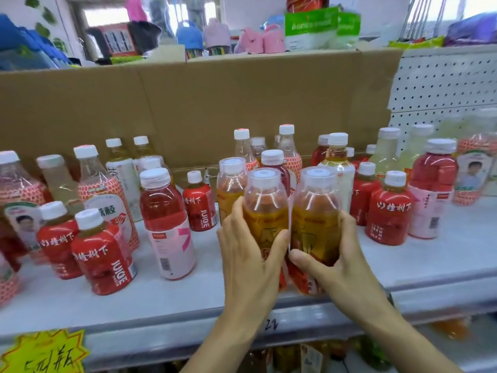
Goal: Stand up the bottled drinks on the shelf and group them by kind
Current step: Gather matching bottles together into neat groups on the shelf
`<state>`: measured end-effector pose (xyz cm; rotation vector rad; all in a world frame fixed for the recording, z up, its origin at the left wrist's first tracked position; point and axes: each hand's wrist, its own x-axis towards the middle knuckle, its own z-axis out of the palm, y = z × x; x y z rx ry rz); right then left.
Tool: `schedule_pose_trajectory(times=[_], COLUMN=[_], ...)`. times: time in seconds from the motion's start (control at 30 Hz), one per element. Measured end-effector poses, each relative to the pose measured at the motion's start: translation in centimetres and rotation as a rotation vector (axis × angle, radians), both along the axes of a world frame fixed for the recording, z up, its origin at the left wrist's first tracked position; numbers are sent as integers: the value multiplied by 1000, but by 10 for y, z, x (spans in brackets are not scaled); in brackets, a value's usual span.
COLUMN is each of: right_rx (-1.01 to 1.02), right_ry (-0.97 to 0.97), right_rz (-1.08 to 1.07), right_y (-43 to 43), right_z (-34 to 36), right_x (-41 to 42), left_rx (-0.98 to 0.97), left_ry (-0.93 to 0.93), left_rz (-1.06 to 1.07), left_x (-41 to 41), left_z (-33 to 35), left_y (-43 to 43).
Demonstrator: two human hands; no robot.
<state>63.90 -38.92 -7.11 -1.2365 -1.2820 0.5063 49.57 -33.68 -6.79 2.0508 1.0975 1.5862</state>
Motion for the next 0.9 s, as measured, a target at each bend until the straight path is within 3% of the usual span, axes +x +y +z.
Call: schedule_pose_trajectory(times=[0.2,0.5,0.73,0.8,0.9], right_rx=[29,-15,209,108,-47], right_ry=[-54,-71,-11,-10,42], right_rz=[79,121,-414,-384,-154], right_y=[20,20,19,36,56], right_z=[-4,-6,29,39,46], right_x=[-40,-45,26,49,65], left_rx=[-97,-126,-181,-140,-146], left_ry=[-160,-87,-92,-99,-144], left_rz=[-20,-55,-33,6,70], left_x=[-24,-40,-44,-36,-23], left_z=[-2,0,6,10,18], left_y=[13,18,-1,-7,-9])
